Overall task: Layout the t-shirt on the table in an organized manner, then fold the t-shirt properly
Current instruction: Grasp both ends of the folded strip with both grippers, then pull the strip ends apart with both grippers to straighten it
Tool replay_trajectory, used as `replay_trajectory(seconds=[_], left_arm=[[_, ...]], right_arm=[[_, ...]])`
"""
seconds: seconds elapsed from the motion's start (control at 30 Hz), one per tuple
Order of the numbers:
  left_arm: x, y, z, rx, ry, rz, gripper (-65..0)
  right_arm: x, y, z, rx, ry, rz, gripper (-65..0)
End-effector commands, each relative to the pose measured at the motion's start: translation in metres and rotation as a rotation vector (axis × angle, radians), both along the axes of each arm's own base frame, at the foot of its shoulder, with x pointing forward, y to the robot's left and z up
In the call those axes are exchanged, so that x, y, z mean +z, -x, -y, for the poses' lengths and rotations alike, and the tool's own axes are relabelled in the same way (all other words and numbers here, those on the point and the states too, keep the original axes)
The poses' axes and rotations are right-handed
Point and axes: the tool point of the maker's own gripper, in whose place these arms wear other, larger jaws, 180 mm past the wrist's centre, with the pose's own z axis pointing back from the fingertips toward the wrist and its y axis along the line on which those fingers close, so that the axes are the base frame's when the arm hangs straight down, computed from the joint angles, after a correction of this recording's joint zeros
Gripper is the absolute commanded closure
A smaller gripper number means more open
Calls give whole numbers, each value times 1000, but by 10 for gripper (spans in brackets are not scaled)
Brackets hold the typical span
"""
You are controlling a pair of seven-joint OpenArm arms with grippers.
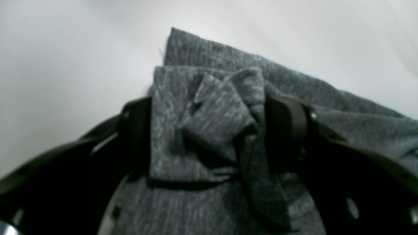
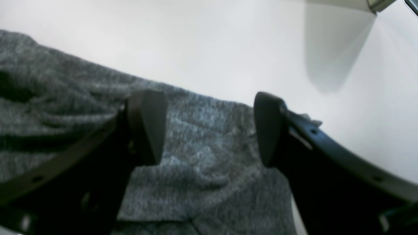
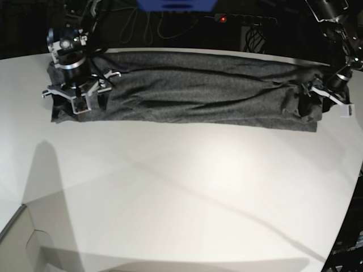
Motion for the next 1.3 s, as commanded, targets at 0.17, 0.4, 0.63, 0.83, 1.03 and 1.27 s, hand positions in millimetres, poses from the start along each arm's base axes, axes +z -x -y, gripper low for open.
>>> replay_trajectory(seconds=[0.17, 0.4, 0.63, 0.83, 1.03, 1.27], left_arm=[[-36, 27, -6, 30, 14, -133, -320], [-45, 33, -10, 41, 27, -162, -2], [-36, 25, -23, 46, 4, -147, -2], [-22, 7, -33, 43, -19, -115, -1], [-13, -8, -34, 46, -20, -80, -1], [0, -19, -45, 46, -45, -52, -1]], right_arm=[[14, -6, 1, 2, 4, 52, -426], [14, -7, 1, 3, 4, 54, -426], [14, -7, 1, 5, 7, 54, -426], [16, -7, 1, 5, 8, 57, -426], [14, -5, 2, 3, 9, 52, -426], [10, 1, 2, 0, 7, 36, -425]])
